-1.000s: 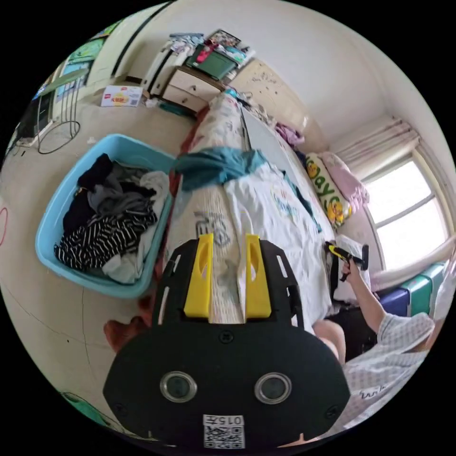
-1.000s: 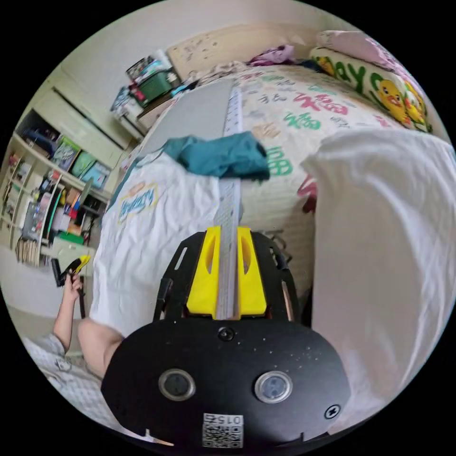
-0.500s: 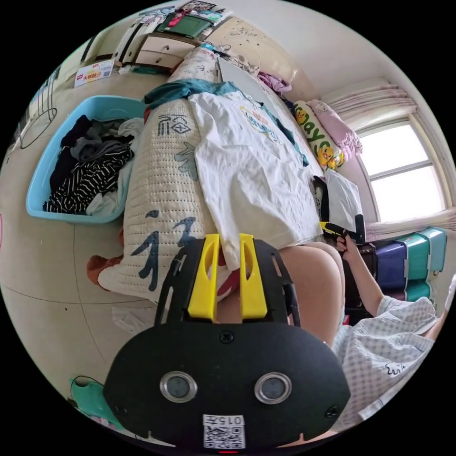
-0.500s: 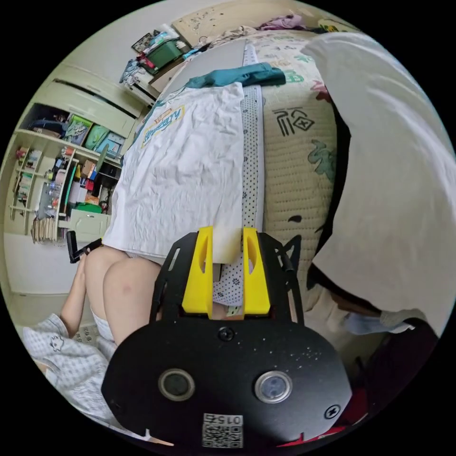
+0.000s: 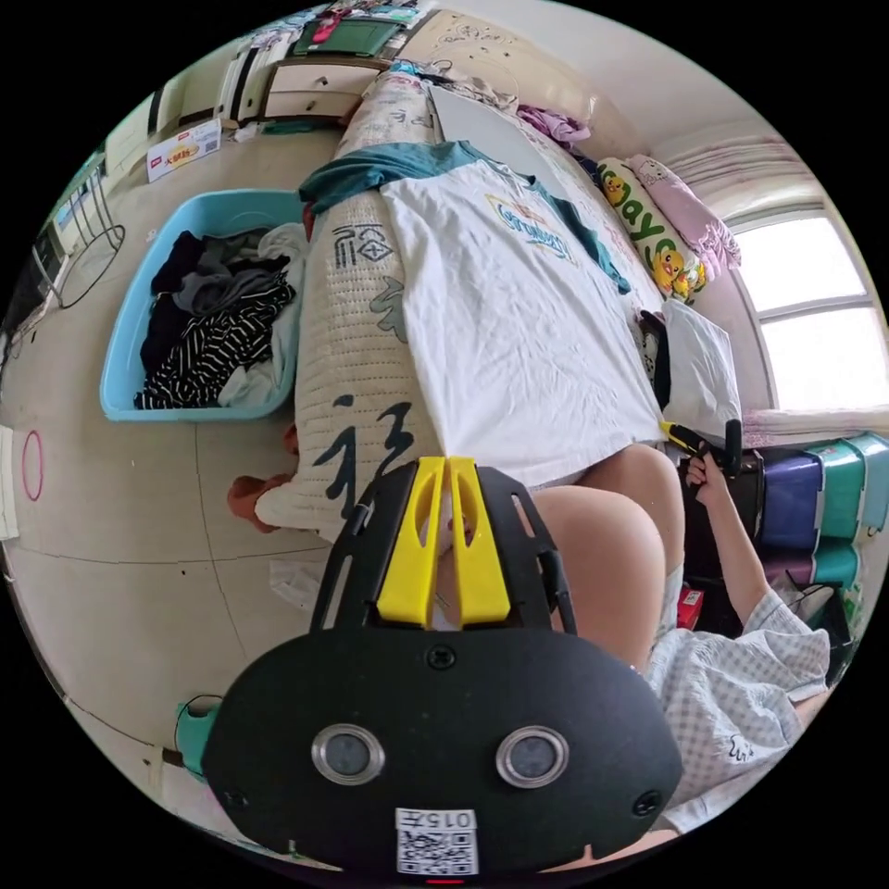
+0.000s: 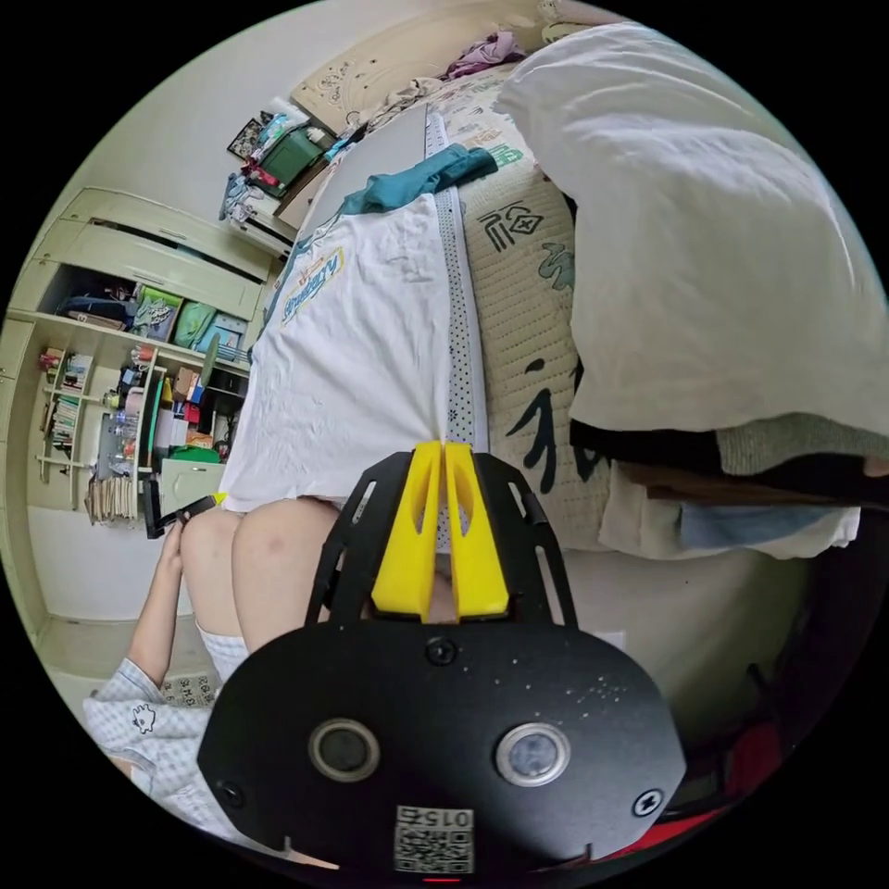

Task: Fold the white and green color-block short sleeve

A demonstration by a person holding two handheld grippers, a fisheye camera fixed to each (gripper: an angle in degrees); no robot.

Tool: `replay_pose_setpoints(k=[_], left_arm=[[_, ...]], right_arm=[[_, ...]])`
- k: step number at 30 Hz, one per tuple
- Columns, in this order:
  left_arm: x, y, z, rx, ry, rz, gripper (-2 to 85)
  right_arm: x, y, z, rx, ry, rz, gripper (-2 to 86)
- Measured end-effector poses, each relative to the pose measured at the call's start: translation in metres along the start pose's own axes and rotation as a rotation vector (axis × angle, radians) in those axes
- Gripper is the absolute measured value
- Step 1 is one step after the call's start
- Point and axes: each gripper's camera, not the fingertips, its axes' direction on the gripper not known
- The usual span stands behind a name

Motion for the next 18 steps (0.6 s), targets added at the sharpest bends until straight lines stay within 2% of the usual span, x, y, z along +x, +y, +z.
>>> replay_pose_setpoints(k=[11, 18], left_arm=[[0.047, -0.016, -0.004, -0.102, -0.118, 0.19, -0.5], [0.034, -0.021, 0.015, -0.197, -0.084, 0.154, -0.4]], right_arm=[[-0.027, 0.01, -0.005, 0.029, 0.099, 0.061, -0.9], [-0.048, 0.016, 0.004, -0.033, 0.217, 0.006, -0.8]])
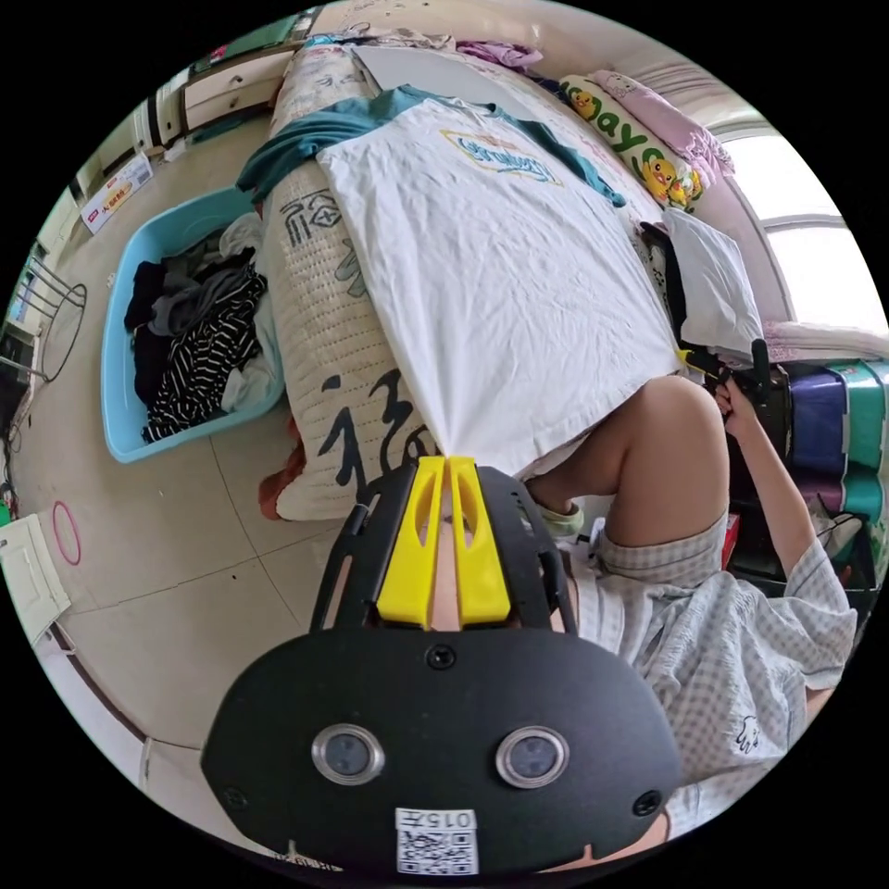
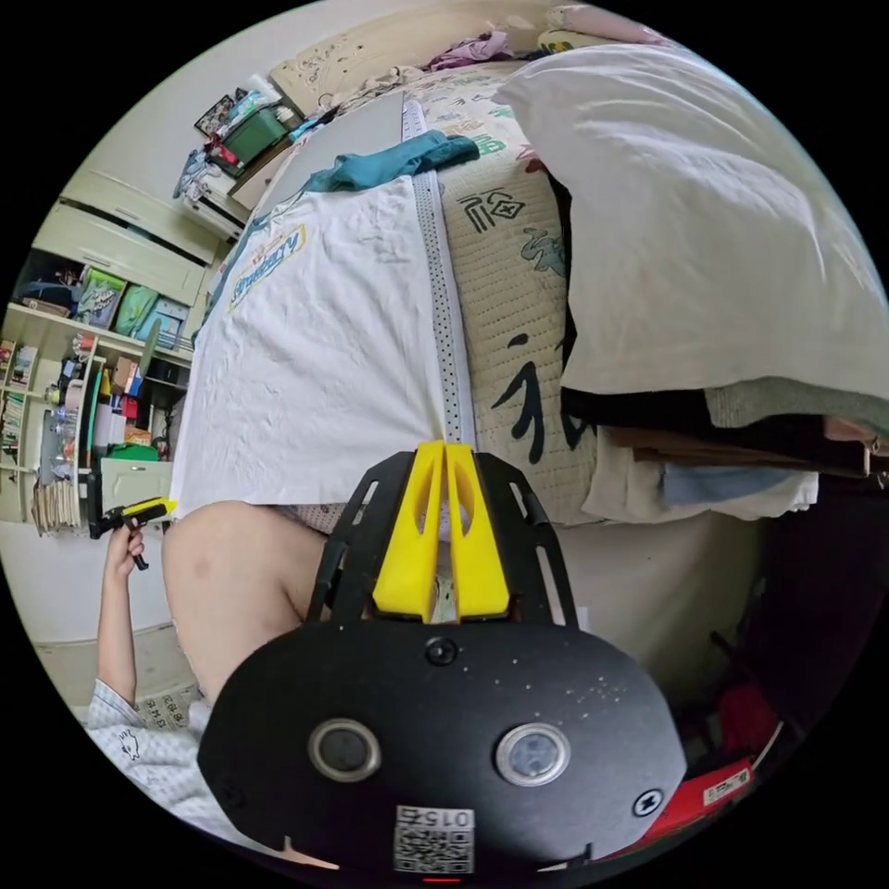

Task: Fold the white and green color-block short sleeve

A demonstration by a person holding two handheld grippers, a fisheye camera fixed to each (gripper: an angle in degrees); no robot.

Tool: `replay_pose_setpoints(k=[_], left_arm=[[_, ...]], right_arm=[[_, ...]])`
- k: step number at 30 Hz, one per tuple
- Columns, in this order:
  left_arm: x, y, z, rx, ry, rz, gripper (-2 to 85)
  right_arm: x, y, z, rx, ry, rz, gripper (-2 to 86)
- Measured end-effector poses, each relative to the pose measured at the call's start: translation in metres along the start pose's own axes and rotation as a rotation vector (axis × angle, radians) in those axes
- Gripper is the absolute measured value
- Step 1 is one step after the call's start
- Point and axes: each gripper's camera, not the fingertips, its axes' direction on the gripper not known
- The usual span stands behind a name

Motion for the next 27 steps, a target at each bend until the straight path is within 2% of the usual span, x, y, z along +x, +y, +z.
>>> replay_pose_setpoints(k=[7, 10, 15, 20, 24, 27], left_arm=[[0.002, -0.007, 0.014, -0.074, 0.009, 0.033, 0.8], [-0.007, -0.004, 0.007, -0.045, 0.002, 0.007, 2.6], [-0.028, -0.013, -0.025, 0.055, -0.064, -0.077, 4.8], [-0.025, -0.082, -0.081, 0.26, -0.148, -0.102, 5.0], [-0.014, -0.146, -0.096, 0.391, -0.065, -0.086, 4.2], [0.017, -0.201, -0.091, 0.447, -0.005, 0.035, 3.6]], right_arm=[[-0.012, -0.01, 0.006, -0.159, 0.029, -0.123, -0.7], [-0.002, -0.019, -0.017, -0.088, 0.034, -0.155, -0.5], [0.005, -0.056, -0.058, 0.086, -0.105, -0.15, 0.0], [-0.042, -0.138, -0.067, 0.18, -0.027, -0.264, 3.1], [-0.057, -0.215, -0.051, 0.185, 0.037, -0.268, 7.9], [-0.043, -0.28, -0.03, 0.183, 0.008, -0.163, 10.5]])
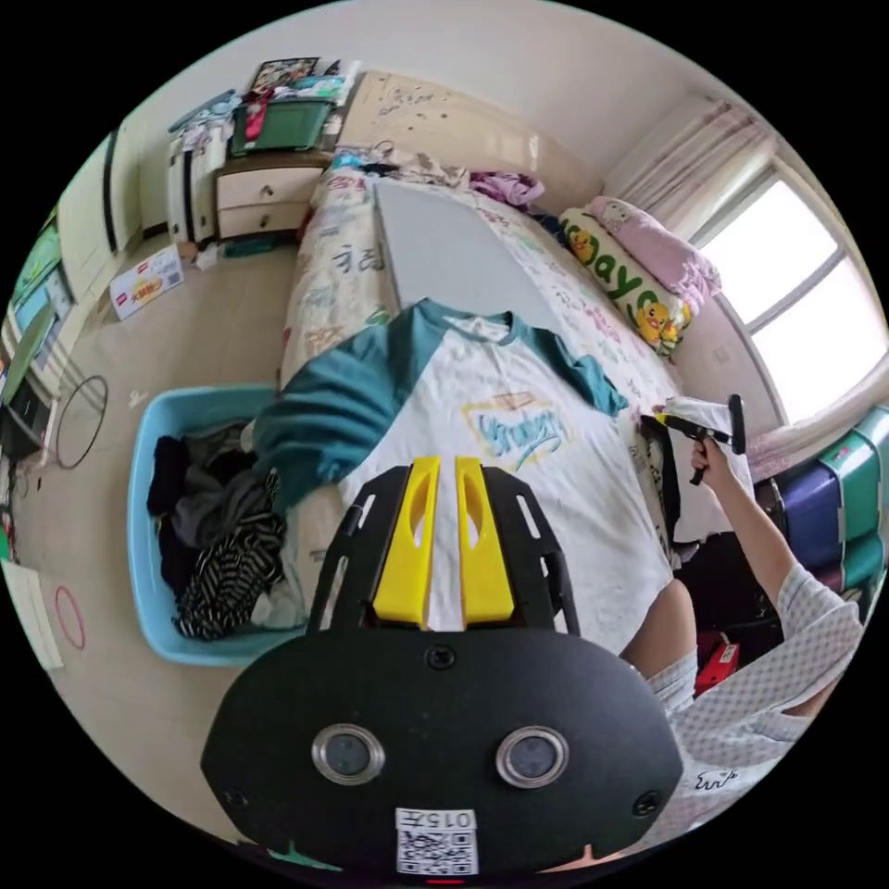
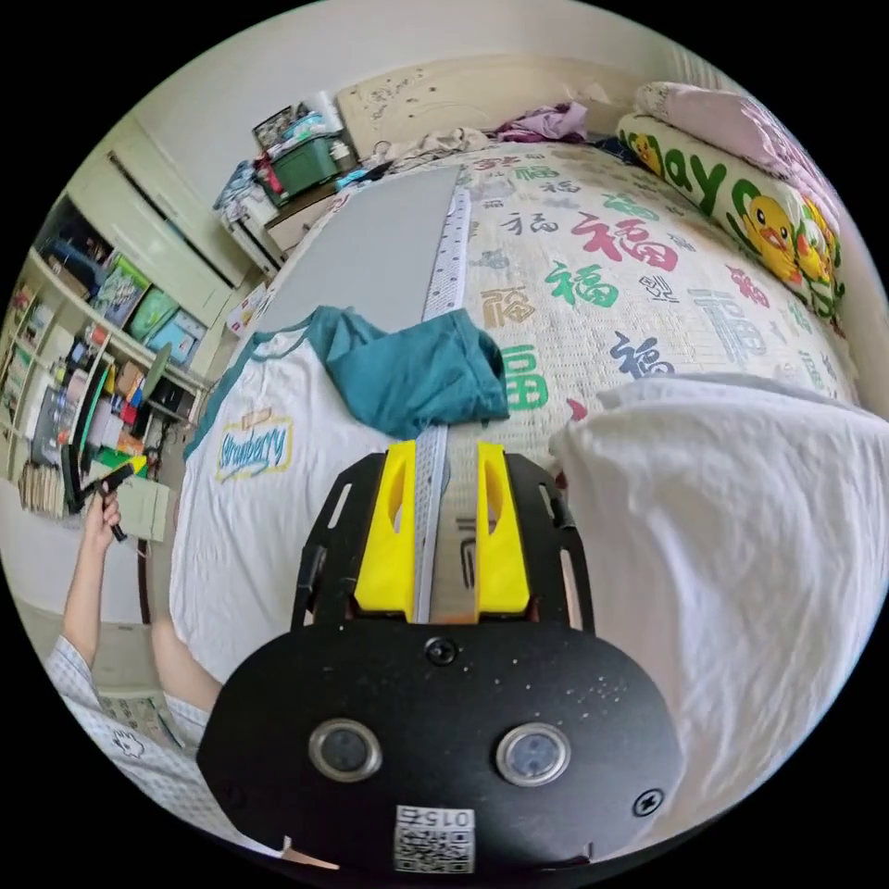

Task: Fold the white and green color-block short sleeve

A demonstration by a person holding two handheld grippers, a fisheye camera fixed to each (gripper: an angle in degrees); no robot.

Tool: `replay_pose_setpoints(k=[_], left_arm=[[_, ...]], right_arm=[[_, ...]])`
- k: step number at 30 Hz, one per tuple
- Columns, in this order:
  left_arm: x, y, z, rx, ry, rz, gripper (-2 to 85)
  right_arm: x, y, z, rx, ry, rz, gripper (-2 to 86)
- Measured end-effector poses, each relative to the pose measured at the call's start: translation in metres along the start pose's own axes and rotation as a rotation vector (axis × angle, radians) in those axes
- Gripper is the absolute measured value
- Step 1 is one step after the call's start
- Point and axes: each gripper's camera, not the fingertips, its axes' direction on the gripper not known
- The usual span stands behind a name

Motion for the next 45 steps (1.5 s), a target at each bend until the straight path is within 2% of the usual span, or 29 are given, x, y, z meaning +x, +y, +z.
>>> replay_pose_setpoints(k=[4, 9, 11, 14, 17, 20, 23, 27, 29, 32, 34, 36, 38, 40, 42, 44, 45], left_arm=[[0.056, -0.063, 0.066, -0.074, -0.01, 0.177, 5.8], [0.046, -0.107, 0.126, -0.132, -0.12, 0.132, 6.7], [0.022, -0.116, 0.137, -0.12, -0.158, 0.055, 6.7], [-0.003, -0.12, 0.141, -0.088, -0.146, -0.018, 6.5], [-0.015, -0.124, 0.151, -0.126, -0.181, -0.024, 6.2], [-0.023, -0.126, 0.157, -0.12, -0.119, -0.039, 5.6], [-0.025, -0.127, 0.162, -0.118, -0.136, -0.036, 4.3], [-0.026, -0.132, 0.168, -0.106, -0.131, -0.032, 3.5], [-0.026, -0.13, 0.171, -0.081, -0.12, -0.035, 4.1], [-0.03, -0.127, 0.172, -0.075, -0.115, -0.034, 4.2], [-0.036, -0.127, 0.169, -0.082, -0.091, -0.021, 4.6], [-0.039, -0.124, 0.157, -0.014, -0.08, -0.002, 5.1], [-0.046, -0.122, 0.146, 0.043, -0.094, -0.001, 4.7], [-0.053, -0.125, 0.151, 0.01, -0.105, -0.009, 4.7], [-0.058, -0.127, 0.16, -0.03, -0.097, -0.015, 4.8], [-0.059, -0.124, 0.168, -0.046, -0.095, -0.01, 4.8], [-0.059, -0.123, 0.171, -0.054, -0.095, 0.001, 4.6]], right_arm=[[0.043, -0.053, 0.045, 0.013, -0.137, 0.164, 12.2], [0.04, -0.099, 0.076, 0.04, -0.142, 0.121, 14.2], [0.024, -0.124, 0.104, -0.054, -0.066, 0.065, 16.8], [0.015, -0.141, 0.131, -0.126, 0.022, 0.103, 16.6], [0.005, -0.143, 0.135, -0.151, 0.14, 0.039, 8.1], [0.006, -0.145, 0.127, -0.171, 0.067, -0.009, 1.2], [0.018, -0.147, 0.108, -0.109, 0.188, 0.066, 0.0], [0.028, -0.15, 0.098, -0.059, 0.243, 0.138, -0.1], [0.025, -0.153, 0.11, -0.099, 0.344, 0.144, 0.4], [0.029, -0.152, 0.127, -0.182, 0.391, 0.176, 2.3], [0.034, -0.153, 0.117, -0.149, 0.366, 0.236, 8.0], [0.035, -0.156, 0.096, -0.068, 0.319, 0.285, 13.1], [0.022, -0.159, 0.056, 0.117, 0.336, 0.299, 15.9], [0.003, -0.162, 0.037, 0.234, 0.335, 0.281, 16.0], [-0.016, -0.17, 0.036, 0.27, 0.385, 0.233, 12.5], [-0.016, -0.186, 0.059, 0.083, 0.407, 0.159, 2.9], [-0.014, -0.187, 0.064, 0.039, 0.399, 0.147, 0.9]])
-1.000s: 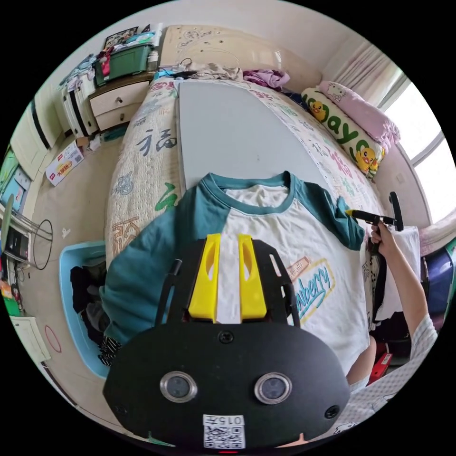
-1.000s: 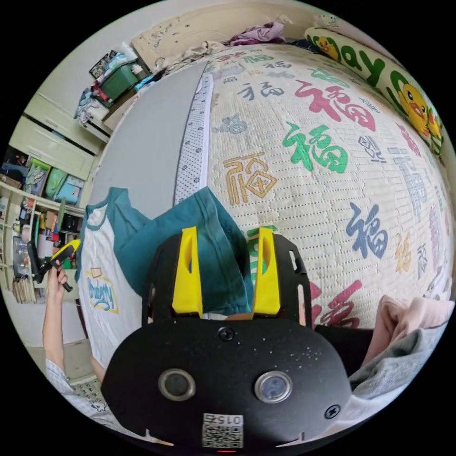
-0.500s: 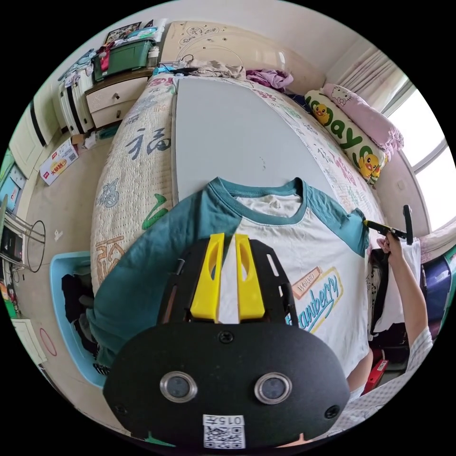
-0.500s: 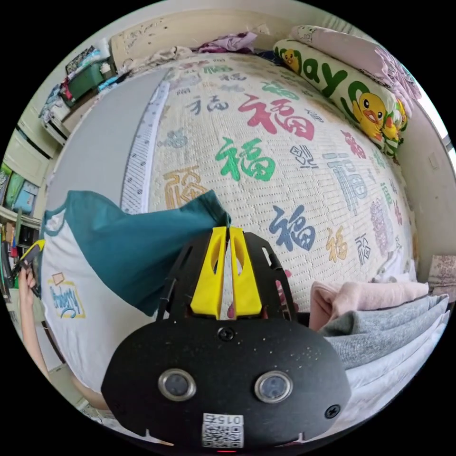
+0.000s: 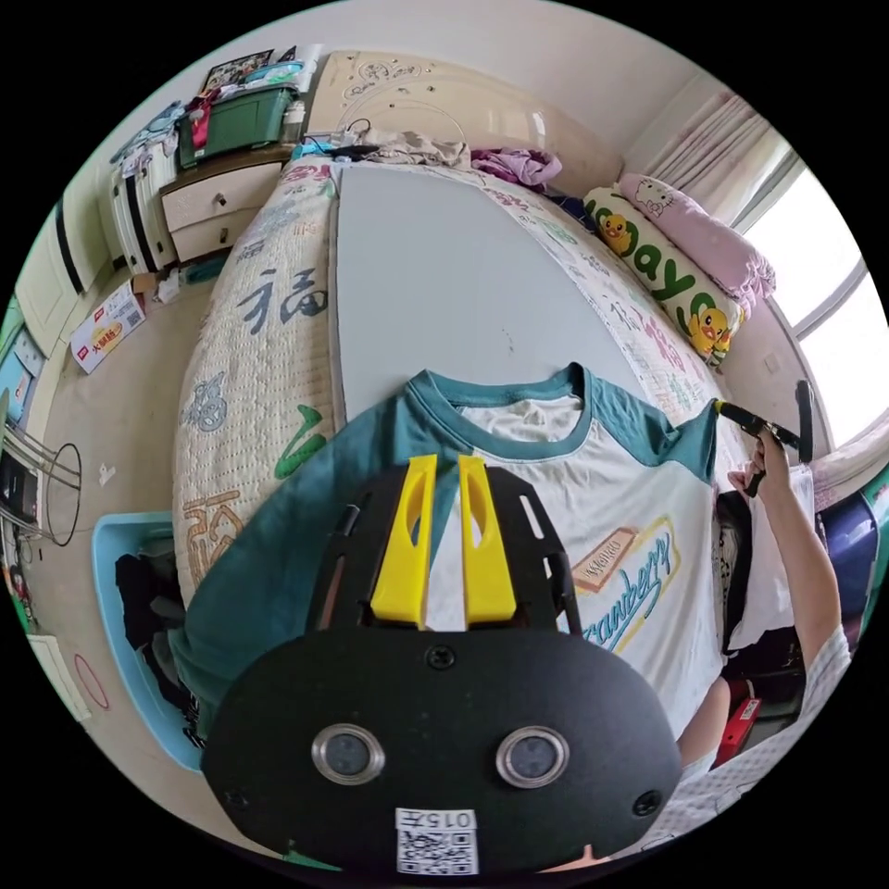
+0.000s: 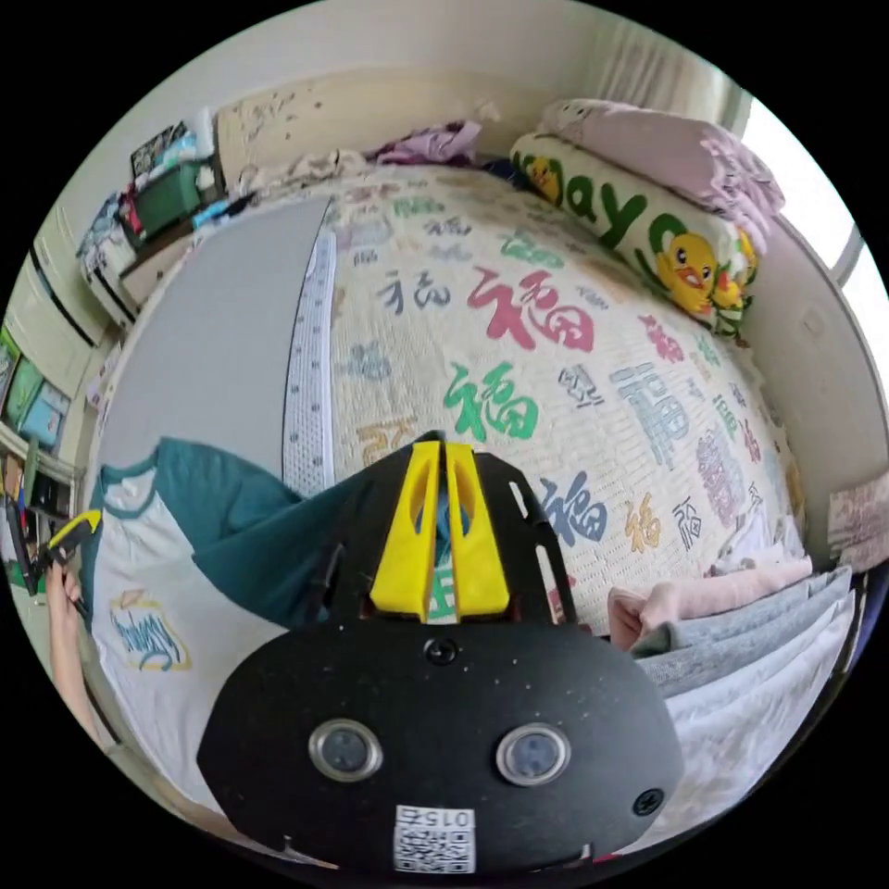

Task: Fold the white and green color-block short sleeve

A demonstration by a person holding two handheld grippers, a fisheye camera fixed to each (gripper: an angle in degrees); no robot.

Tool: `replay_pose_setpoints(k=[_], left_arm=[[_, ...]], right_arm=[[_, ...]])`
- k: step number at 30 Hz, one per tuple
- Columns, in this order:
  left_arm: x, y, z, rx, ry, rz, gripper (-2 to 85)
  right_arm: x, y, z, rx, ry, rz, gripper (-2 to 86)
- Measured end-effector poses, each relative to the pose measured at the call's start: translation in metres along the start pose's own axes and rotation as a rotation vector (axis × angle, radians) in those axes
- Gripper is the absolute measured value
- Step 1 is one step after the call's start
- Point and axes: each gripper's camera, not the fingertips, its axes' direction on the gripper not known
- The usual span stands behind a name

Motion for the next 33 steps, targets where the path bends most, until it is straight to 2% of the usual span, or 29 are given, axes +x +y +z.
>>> replay_pose_setpoints(k=[3, 5, 6, 8, 10, 12, 14, 17, 20, 26, 30, 33], left_arm=[[0.001, 0.005, 0.003, 0.004, -0.041, 0.055, 4.2], [-0.005, 0.013, -0.002, 0.017, -0.027, 0.062, 4.8], [-0.007, 0.017, -0.005, 0.025, -0.011, 0.064, 5.1], [-0.01, 0.044, -0.023, 0.058, 0.066, 0.093, 5.6], [-0.009, 0.075, -0.043, 0.07, 0.104, 0.129, 5.7], [-0.009, 0.114, -0.067, 0.078, 0.136, 0.158, 5.8], [-0.015, 0.175, -0.097, 0.042, 0.169, 0.137, 6.4], [-0.031, 0.26, -0.129, -0.027, 0.213, 0.021, 7.7], [-0.044, 0.35, -0.156, -0.067, 0.241, -0.166, 8.1], [-0.049, 0.468, -0.177, -0.014, 0.301, -0.421, 8.6], [-0.046, 0.48, -0.157, -0.083, 0.274, -0.411, 8.8], [-0.046, 0.478, -0.152, -0.085, 0.27, -0.403, 6.1]], right_arm=[[0.014, 0.009, 0.029, -0.192, 0.015, -0.063, 0.6], [0.046, 0.021, 0.032, -0.236, -0.058, -0.007, 5.8], [0.058, 0.024, 0.028, -0.221, -0.087, 0.036, 6.5], [0.109, 0.04, 0.005, -0.115, -0.344, 0.232, 7.5], [0.14, 0.056, -0.014, 0.0, -0.516, 0.345, 6.6], [0.15, 0.071, -0.035, 0.059, -0.603, 0.328, 6.2], [0.132, 0.09, -0.057, -0.023, -0.681, 0.118, 7.0], [0.098, 0.162, -0.097, -0.116, -0.65, -0.171, 7.9], [0.097, 0.26, -0.123, -0.208, -0.595, -0.282, 8.6], [0.158, 0.408, -0.113, -0.356, -0.623, -0.1, 12.2], [0.168, 0.436, -0.107, -0.361, -0.687, 0.004, 12.0], [0.174, 0.442, -0.109, -0.344, -0.672, 0.075, 7.1]])
